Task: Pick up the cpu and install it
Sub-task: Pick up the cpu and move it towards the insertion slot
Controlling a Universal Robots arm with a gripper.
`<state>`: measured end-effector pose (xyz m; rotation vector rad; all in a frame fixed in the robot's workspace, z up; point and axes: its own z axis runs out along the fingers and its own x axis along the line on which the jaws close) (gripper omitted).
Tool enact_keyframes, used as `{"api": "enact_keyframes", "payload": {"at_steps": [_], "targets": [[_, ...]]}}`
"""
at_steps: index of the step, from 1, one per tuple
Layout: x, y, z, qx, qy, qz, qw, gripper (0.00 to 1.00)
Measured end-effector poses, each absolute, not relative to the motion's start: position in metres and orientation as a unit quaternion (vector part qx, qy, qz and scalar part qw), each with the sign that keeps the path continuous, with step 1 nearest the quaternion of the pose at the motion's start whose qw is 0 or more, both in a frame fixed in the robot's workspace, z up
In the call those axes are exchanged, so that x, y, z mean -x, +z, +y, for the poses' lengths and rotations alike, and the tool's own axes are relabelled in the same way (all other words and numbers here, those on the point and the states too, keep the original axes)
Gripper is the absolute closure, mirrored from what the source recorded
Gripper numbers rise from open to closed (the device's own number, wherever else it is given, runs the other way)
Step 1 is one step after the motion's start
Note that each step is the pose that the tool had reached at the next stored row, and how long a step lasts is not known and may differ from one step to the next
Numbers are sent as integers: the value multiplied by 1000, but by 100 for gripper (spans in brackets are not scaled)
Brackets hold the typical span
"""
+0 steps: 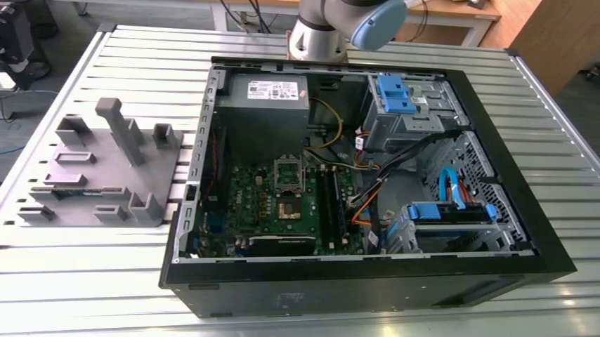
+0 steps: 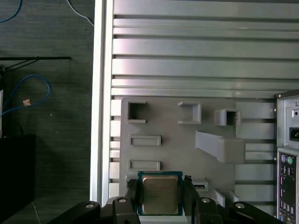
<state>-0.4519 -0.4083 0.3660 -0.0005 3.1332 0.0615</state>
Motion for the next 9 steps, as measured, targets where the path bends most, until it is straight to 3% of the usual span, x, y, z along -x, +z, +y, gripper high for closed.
{"api": "enact_keyframes", "payload": {"at_steps": [9], "targets": [[443,366,-408,0,20,1000,4,53]]}}
